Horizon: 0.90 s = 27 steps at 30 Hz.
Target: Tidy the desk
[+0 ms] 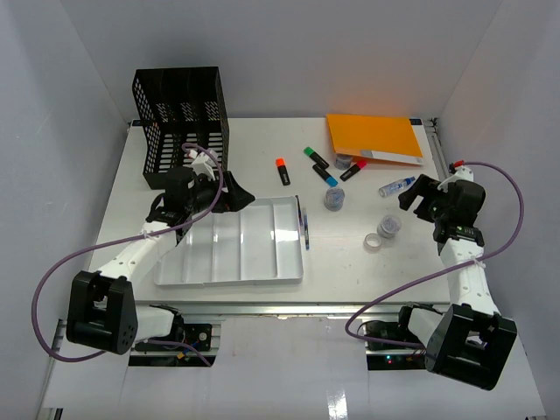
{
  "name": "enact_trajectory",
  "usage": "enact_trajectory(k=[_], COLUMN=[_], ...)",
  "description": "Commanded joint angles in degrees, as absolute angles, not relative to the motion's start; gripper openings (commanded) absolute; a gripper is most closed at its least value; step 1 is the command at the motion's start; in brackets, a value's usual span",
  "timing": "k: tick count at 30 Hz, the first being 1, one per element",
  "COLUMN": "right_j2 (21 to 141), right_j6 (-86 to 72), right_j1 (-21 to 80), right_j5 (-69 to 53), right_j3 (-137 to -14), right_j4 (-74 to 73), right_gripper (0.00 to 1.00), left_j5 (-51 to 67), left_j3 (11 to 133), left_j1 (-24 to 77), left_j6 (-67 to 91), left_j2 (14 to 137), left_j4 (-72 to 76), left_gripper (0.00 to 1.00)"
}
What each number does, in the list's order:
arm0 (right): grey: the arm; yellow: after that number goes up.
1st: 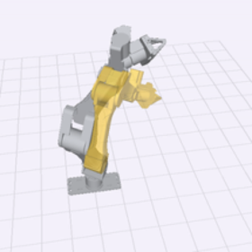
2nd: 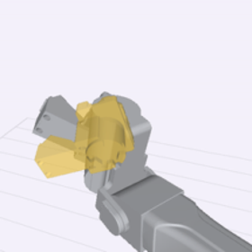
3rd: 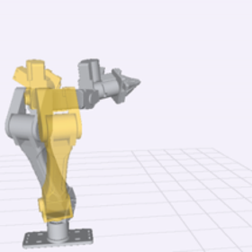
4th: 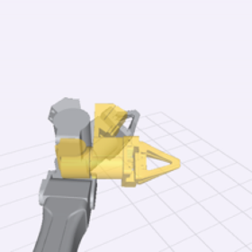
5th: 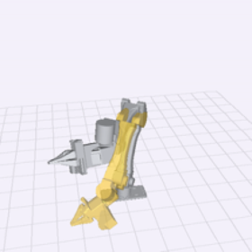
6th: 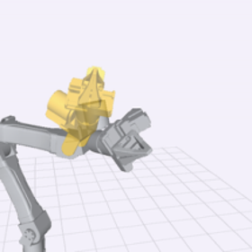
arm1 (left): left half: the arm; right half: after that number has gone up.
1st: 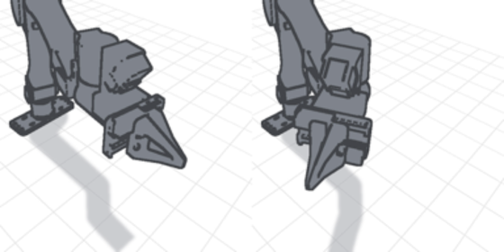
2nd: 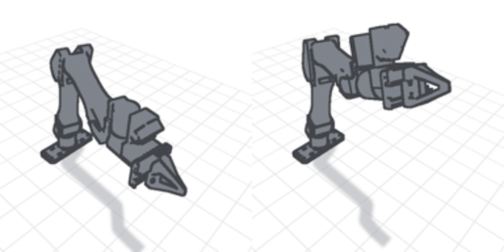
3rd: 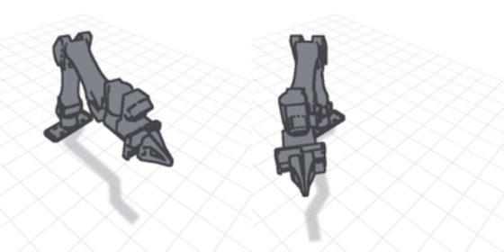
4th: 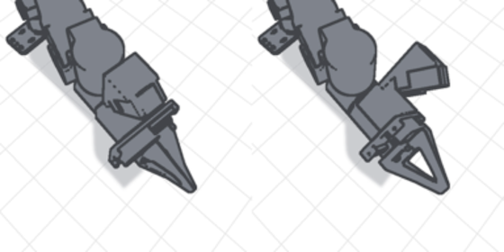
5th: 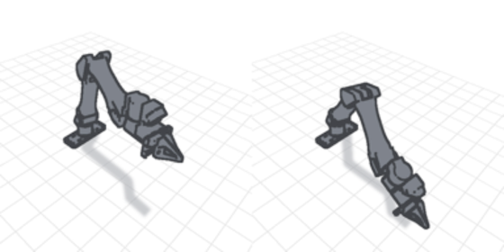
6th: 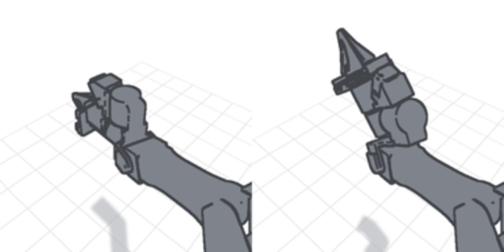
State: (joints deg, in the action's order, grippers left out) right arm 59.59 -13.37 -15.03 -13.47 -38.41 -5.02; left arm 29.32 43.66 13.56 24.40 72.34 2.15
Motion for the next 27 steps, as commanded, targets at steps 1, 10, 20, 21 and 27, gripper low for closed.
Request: enact_trajectory(k=[1, 10, 20, 21, 27], right_j2=[59.00, 56.54, 62.32, 61.99, 61.14], right_j6=[-8.85, 18.12, 27.31, 26.75, 26.08], right_j1=[-15.12, -13.22, -11.04, -11.00, -10.93], right_j5=[-21.56, -47.85, -50.17, -50.05, -49.16], right_j3=[-41.32, -37.99, -44.16, -43.87, -43.45], right_j4=[-3.64, -8.27, -21.14, -20.65, -19.95], right_gripper=[0.90, 0.90, 0.90, 0.90, 0.90], left_j5=[31.82, 25.95, 4.02, 2.10, -7.46], left_j3=[43.77, 53.43, 81.30, 84.73, 103.70], left_j1=[13.36, 18.23, 27.70, 28.27, 30.64], left_j6=[28.63, 31.97, 26.64, 26.31, 26.24], left_j2=[72.06, 79.14, 102.56, 104.57, 119.98], left_j4=[6.41, -2.37, -24.32, -26.41, -35.62], left_gripper=[0.98, 0.98, 0.98, 0.98, 0.94])
